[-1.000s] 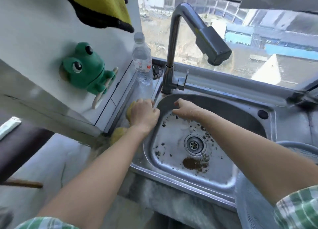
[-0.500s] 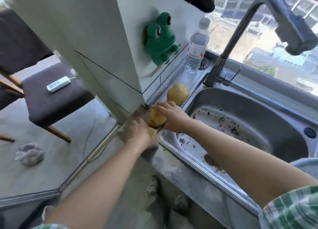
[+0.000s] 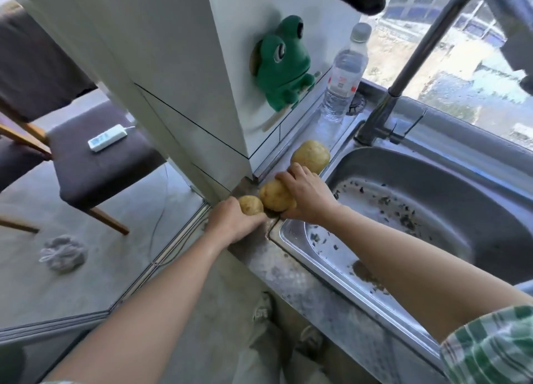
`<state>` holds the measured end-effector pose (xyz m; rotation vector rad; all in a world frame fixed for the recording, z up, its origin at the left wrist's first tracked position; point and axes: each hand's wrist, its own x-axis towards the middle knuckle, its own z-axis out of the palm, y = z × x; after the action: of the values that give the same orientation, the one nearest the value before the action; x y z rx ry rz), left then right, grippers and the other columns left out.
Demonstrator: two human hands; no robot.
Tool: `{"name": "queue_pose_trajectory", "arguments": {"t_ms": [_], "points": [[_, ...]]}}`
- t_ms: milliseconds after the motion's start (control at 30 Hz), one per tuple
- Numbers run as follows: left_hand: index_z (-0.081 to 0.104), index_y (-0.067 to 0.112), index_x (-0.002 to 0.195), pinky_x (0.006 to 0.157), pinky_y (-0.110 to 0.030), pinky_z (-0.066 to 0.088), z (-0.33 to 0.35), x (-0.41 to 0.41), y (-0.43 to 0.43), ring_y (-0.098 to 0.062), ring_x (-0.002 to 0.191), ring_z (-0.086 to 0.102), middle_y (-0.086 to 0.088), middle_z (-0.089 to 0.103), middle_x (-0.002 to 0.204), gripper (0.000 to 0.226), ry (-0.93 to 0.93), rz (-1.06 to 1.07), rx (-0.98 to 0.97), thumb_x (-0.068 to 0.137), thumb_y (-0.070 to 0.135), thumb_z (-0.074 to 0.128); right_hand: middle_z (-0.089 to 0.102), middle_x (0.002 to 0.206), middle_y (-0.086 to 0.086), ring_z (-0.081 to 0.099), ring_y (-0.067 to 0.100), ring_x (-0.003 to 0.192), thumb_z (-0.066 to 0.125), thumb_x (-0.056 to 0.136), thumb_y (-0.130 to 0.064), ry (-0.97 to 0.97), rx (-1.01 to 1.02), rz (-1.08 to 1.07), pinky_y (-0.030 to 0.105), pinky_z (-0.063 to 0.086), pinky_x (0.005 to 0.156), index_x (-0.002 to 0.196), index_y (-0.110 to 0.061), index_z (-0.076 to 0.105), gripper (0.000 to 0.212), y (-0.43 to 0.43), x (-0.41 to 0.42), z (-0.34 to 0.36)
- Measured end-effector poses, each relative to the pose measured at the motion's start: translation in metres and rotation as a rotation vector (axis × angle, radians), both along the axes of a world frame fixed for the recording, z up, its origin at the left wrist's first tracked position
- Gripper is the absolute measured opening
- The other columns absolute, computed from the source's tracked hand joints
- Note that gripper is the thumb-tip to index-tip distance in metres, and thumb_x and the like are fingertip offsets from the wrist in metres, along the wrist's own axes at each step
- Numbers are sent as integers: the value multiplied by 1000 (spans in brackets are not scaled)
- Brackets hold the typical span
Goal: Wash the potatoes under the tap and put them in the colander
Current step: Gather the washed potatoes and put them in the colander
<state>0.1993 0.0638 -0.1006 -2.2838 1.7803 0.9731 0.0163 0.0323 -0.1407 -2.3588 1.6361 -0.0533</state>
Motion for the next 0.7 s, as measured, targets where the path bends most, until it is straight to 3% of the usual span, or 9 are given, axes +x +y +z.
{"name": "queue_pose_trajectory", "arguments": {"t_ms": [67,133,233,300,367,400,567,700], "points": [[60,11,100,77,-33,47,6,-3,-3,-31,97,62,-14,67,108,53,95,55,-34,75,56,67,46,127,5,53,24,109,81,61,-56,-167,25,-145,41,51,86,136,-23,43,91,7,-7,2],[62,14,102,80,-36,50,12,-12,-4,-29,94,62,-10,69,104,64,209,103,-96,67,67,61,45,122,3,53,20,100,81,63,-57,-397,49,-339,37,51,80,131,-21,47,84,12,-17,6],[62,20,102,82,-39,52,16,-34,-4,-27,90,63,-2,67,93,68,327,113,-173,62,75,54,39,122,4,46,15,104,78,75,-47,-777,163,-636,29,43,91,129,-13,48,70,12,-35,16],[60,20,105,72,-30,48,19,-52,-10,-18,82,60,3,62,89,59,413,103,-193,73,70,60,35,126,6,45,15,108,72,79,-52,-923,231,-775,29,42,94,129,-10,47,70,8,-48,19],[61,13,113,65,-26,39,20,-67,-22,-13,79,55,-2,62,99,54,426,66,-200,83,58,64,37,127,6,49,18,110,68,68,-67,-996,262,-876,35,48,90,125,-14,47,81,2,-57,19],[60,11,116,68,-26,38,20,-74,-29,-15,84,55,-6,62,107,55,405,52,-200,84,56,65,42,126,7,53,20,109,67,60,-71,-1019,276,-917,37,52,85,123,-15,48,86,-1,-61,19],[46,8,124,79,-30,39,14,-95,-65,-31,112,59,-10,62,123,69,309,70,-179,79,53,74,56,116,7,61,21,102,87,61,-47,-1033,317,-1018,36,56,82,119,-15,38,82,-24,-68,17],[43,5,127,78,-30,40,7,-99,-86,-33,115,58,-13,59,127,76,301,34,-146,78,53,74,52,117,6,59,21,105,89,58,-45,-993,331,-1071,42,56,90,119,-16,33,87,-38,-69,10]]}}
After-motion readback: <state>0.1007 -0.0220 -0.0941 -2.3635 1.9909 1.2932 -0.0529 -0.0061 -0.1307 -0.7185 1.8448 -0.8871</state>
